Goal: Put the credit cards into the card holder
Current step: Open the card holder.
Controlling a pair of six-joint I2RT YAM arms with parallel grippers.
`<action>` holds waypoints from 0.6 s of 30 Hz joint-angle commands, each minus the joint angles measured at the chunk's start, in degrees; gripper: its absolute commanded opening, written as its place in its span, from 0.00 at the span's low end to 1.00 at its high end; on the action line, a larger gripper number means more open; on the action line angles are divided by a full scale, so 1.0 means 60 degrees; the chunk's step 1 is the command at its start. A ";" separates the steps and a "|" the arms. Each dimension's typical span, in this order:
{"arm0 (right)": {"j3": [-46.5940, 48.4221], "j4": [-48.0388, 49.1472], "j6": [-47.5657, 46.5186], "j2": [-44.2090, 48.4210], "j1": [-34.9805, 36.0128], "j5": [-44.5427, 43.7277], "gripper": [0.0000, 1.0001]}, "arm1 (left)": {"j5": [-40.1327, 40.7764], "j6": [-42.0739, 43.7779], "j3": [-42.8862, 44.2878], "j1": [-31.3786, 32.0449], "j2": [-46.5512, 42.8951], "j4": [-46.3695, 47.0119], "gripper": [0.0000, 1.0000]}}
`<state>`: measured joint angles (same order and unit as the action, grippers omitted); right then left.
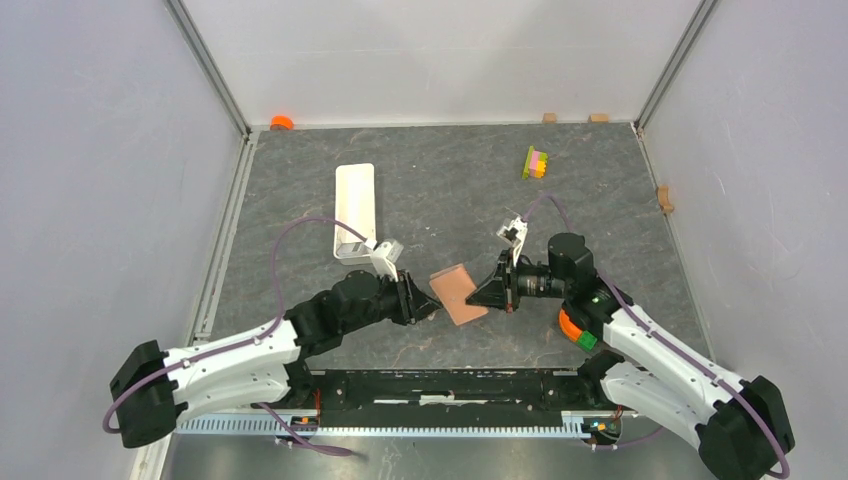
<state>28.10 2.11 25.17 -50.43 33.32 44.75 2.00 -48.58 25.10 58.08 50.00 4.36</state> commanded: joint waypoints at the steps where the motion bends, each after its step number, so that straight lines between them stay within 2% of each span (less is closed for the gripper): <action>1: -0.0135 0.0142 0.0107 -0.0174 -0.0002 -0.0500 0.00 | -0.1082 -0.0188 0.0128 -0.0068 0.0565 0.1011 0.22; 3: -0.0309 -0.0160 0.0090 -0.0480 0.0000 -0.1183 0.04 | -0.1325 -0.0191 0.0127 -0.0097 0.0759 0.0793 0.07; 4: -0.0475 -0.0222 0.0137 -0.0680 0.0001 -0.1505 0.12 | -0.1417 -0.0208 0.0098 -0.0142 0.0889 0.0650 0.02; 5: -0.0655 -0.0191 0.0168 -0.0854 -0.0002 -0.1680 0.17 | -0.1639 -0.0209 0.0070 -0.0211 0.1015 0.0510 0.02; 8: -0.1210 0.0291 0.0241 -0.1387 -0.0002 -0.2085 0.47 | -0.2504 -0.0253 -0.0023 -0.0459 0.1661 0.0343 0.02; 11: -0.1637 0.0591 0.0022 -0.1558 0.0000 -0.2680 0.73 | -0.3468 -0.0170 -0.0031 -0.0688 0.2299 0.0343 0.02; 13: -0.1859 0.0733 -0.0224 -0.1524 -0.0002 -0.2882 0.81 | -0.3879 0.0023 0.0047 -0.0780 0.2539 0.0271 0.02; 18: -0.2257 0.1167 -0.0318 -0.1192 0.0027 -0.2725 0.90 | -0.4200 0.0410 0.0311 -0.1177 0.2817 -0.0140 0.02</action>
<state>15.49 3.40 24.80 -59.77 33.32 29.34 -18.39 -48.75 25.10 52.86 66.17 4.62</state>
